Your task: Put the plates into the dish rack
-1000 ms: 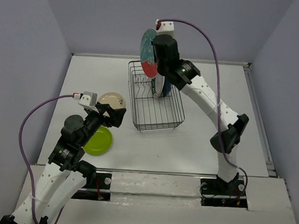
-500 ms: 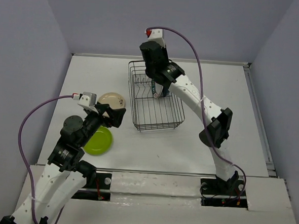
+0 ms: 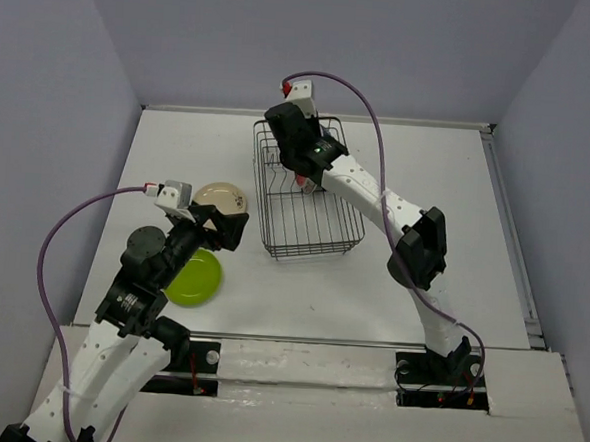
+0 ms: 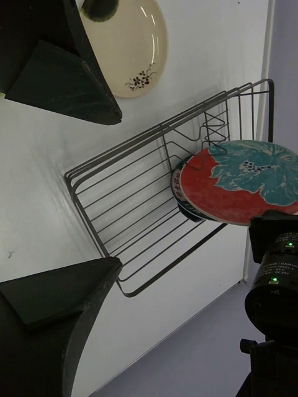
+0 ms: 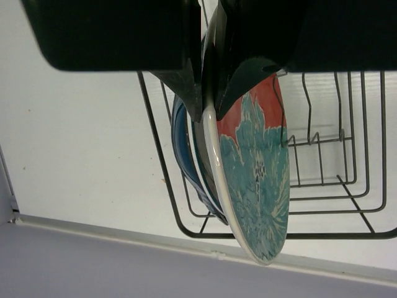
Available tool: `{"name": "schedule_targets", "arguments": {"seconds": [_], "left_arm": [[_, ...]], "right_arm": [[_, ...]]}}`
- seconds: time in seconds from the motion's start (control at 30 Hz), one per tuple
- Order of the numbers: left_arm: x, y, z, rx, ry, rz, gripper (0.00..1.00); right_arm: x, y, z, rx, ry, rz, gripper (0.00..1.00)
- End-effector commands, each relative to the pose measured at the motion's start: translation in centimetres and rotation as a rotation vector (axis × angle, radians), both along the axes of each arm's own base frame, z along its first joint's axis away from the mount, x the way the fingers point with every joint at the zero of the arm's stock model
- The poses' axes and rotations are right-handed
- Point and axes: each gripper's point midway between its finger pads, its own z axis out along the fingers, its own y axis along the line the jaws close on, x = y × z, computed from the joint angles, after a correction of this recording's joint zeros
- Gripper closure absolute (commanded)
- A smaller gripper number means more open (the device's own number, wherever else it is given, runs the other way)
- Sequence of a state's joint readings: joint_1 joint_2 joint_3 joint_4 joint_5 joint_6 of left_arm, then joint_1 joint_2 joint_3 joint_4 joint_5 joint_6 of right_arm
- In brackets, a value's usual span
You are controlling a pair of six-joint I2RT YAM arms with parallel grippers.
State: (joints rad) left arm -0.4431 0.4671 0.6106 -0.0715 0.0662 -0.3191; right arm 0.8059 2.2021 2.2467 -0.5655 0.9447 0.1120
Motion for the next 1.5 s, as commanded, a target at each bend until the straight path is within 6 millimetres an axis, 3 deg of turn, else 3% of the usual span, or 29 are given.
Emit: {"name": "schedule_targets", "arguments": {"seconds": [0.0, 0.13, 0.23, 0.27, 0.67, 0.77, 0.8, 0.83, 0.87, 0.97, 1.0, 1.13, 1.3, 1.47], "left_arm": [[0.5, 0.3, 2.3, -0.016, -0.061, 0.020, 0.01], [0.9, 0.3, 1.9, -0.009, -0.039, 0.027, 0.01], [1.5, 0.5, 1.4, -0.010, -0.021, 0.046, 0.01], [1.7, 0.6, 1.2, -0.007, -0.012, 0.052, 0.01], [5.2, 2.1, -2.4, -0.026, 0.145, 0.145, 0.01], [6.0, 2.0, -3.7, -0.064, 0.221, 0.153, 0.03], [6.2, 2.0, -4.2, -0.060, 0.235, 0.156, 0.03], [6.6, 1.9, -5.1, -0.080, 0.276, 0.166, 0.05], [7.2, 2.0, -5.0, -0.099, 0.266, 0.176, 0.06], [8.6, 3.0, -6.6, -0.135, 0.316, 0.247, 0.10], [9.0, 4.3, -7.3, -0.151, 0.329, 0.295, 0.12], [9.9, 8.5, -9.1, -0.254, 0.344, 0.477, 0.22], [10.4, 13.3, -12.0, -0.323, 0.400, 0.646, 0.32], [12.2, 14.1, -15.5, -0.343, 0.501, 0.690, 0.35]], "right_arm": [[0.5, 0.7, 2.7, 0.159, -0.101, -0.037, 0.93], [0.5, 1.7, 0.1, 0.174, -0.050, -0.008, 0.93], [0.2, 2.9, -0.9, 0.186, -0.023, 0.029, 0.82], [0.2, 3.0, -0.9, 0.190, -0.021, 0.034, 0.74], [-1.2, 3.1, 4.3, 0.242, -0.050, 0.143, 0.48], [-3.3, 3.4, 7.2, 0.312, -0.045, 0.259, 0.47], [-3.5, 4.2, 7.2, 0.324, -0.032, 0.304, 0.47], [-4.6, 4.0, 8.0, 0.345, -0.028, 0.345, 0.46], [-5.7, 5.0, 8.2, 0.383, 0.002, 0.425, 0.46], [-8.9, 4.7, 8.4, 0.444, 0.041, 0.524, 0.45], [-10.0, 4.9, 8.5, 0.477, 0.057, 0.568, 0.45], [-14.8, 2.6, 7.8, 0.578, 0.050, 0.633, 0.45], [-18.2, 1.3, 7.5, 0.688, 0.046, 0.694, 0.45], [-20.0, 0.9, 6.5, 0.749, 0.045, 0.726, 0.46]]}}
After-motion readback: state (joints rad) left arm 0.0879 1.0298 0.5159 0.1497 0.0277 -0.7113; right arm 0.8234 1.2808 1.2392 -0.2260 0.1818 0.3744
